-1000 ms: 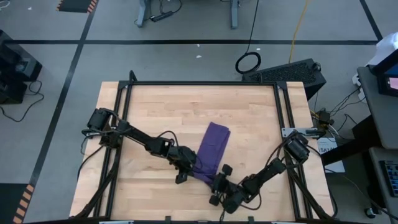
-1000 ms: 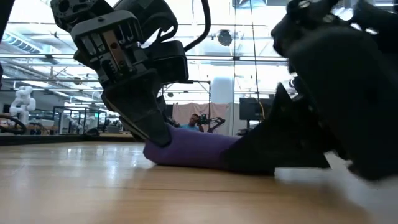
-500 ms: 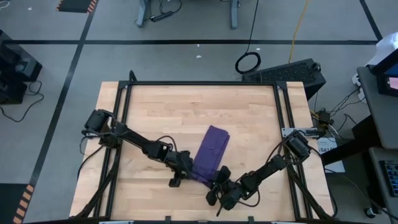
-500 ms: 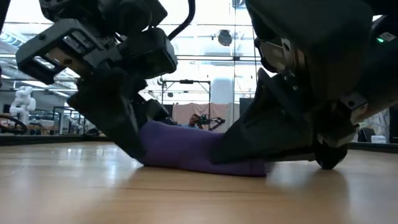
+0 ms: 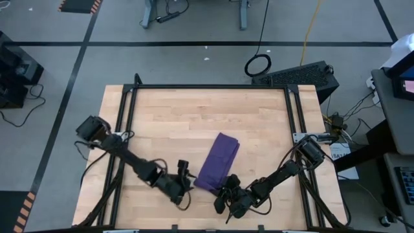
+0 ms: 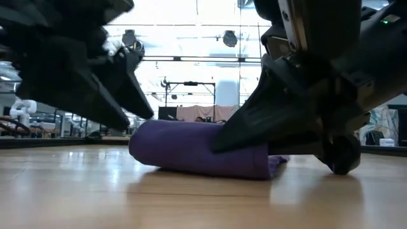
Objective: Roll towel into tight, uniform cylinder
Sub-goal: Roll the purple towel on the table
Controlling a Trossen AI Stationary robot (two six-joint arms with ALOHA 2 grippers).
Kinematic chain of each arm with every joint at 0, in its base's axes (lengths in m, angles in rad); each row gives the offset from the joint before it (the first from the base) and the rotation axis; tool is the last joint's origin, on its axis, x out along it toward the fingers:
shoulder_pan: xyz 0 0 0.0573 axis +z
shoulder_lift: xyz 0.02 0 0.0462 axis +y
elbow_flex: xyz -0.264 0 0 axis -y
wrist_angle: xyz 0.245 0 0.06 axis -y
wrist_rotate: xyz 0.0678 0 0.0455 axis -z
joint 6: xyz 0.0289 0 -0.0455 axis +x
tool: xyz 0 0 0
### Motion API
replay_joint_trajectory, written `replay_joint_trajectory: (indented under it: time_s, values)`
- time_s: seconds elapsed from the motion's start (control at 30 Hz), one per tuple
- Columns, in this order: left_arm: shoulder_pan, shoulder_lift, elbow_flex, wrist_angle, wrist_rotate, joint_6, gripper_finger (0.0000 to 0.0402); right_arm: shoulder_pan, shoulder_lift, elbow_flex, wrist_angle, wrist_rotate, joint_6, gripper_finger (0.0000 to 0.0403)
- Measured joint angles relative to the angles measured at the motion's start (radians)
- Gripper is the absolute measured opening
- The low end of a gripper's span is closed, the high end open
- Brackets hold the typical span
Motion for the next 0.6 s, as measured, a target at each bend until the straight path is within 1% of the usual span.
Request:
replay_joint_trajectory:
  time_s: [0.07,0.13,0.27,0.47,0.6]
  values:
    - [-0.041,0.001,-0.001,0.033,-0.085,0.019,0.0228,0.000,-0.002,0.000,0.004,-0.003,-0.003,0.0022]
    - [-0.068,0.001,0.000,0.081,-0.113,0.061,0.0228,0.000,-0.002,0.000,0.005,-0.009,-0.003,0.0021]
    - [-0.094,0.008,0.000,0.110,-0.111,0.157,0.0228,-0.002,-0.003,0.000,0.006,-0.044,-0.004,0.0022]
    - [-0.076,0.082,0.000,0.154,-0.033,0.195,0.0228,-0.004,-0.004,0.000,0.028,-0.059,-0.002,0.0022]
    - [-0.063,0.129,0.000,0.190,-0.075,0.198,0.0228,-0.004,-0.004,0.000,0.034,-0.060,-0.003,0.0022]
